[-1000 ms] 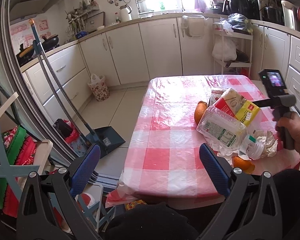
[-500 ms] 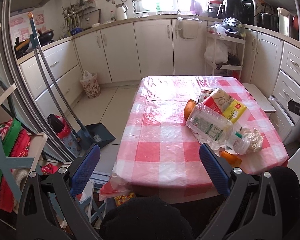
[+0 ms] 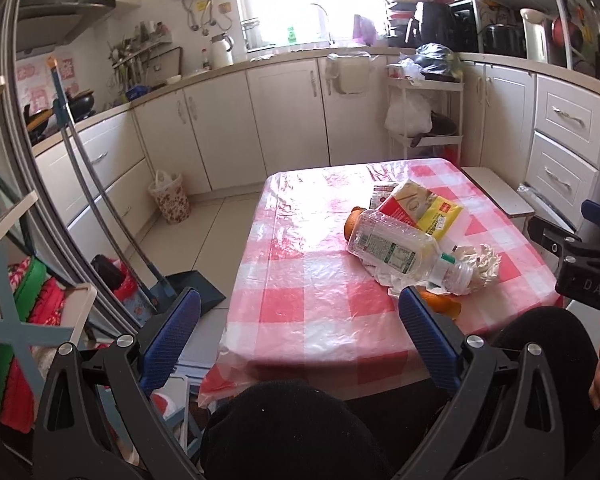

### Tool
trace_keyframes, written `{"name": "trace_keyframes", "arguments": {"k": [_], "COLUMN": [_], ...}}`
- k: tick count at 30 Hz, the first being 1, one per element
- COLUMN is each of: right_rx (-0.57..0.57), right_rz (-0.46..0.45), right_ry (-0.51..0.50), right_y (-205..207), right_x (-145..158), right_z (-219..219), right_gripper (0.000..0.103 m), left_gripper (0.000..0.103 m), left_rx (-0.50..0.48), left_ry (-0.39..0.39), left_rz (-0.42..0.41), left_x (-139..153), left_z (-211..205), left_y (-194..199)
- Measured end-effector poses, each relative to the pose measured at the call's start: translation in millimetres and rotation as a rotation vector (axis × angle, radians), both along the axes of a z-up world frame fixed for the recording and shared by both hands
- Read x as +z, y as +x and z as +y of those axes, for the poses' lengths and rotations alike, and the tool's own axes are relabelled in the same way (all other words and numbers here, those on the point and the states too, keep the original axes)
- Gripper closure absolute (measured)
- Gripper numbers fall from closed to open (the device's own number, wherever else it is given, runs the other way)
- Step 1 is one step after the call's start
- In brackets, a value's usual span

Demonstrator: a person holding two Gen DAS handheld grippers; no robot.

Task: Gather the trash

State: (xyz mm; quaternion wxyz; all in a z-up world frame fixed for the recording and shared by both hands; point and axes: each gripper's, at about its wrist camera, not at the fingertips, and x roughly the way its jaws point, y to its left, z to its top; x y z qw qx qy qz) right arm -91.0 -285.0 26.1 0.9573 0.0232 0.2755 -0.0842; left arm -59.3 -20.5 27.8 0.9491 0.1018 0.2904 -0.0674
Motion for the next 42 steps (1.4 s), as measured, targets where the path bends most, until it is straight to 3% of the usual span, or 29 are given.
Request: {"name": "trace_keyframes", "arguments": {"k": [5,13,42], "right_rx": [-0.007,-0.008,-0.013], "right_rz": [-0.003,-0.010,-0.014], "right_ry": [0.018,-0.003,-0.008], "right_y": [1.2,-2.9,-5.2], "right_x": [-4.5,-0.8,3.5], "right_z": [-3.9,1.3,-0.5], "right_gripper": [0.006,0.006,0.006], "left_gripper": [0.007,0.007,0.007], "left_rx": [0.027,0.059,0.063], "left_ry": [0.031,-0.011,-0.013], "left_rz": [0.020,0.014,0.016], "left_x": [-10.1,-9.8,-8.3], "left_z": [-2.4,8.5,9.3], "left_y": [5.6,4.6,4.6]}}
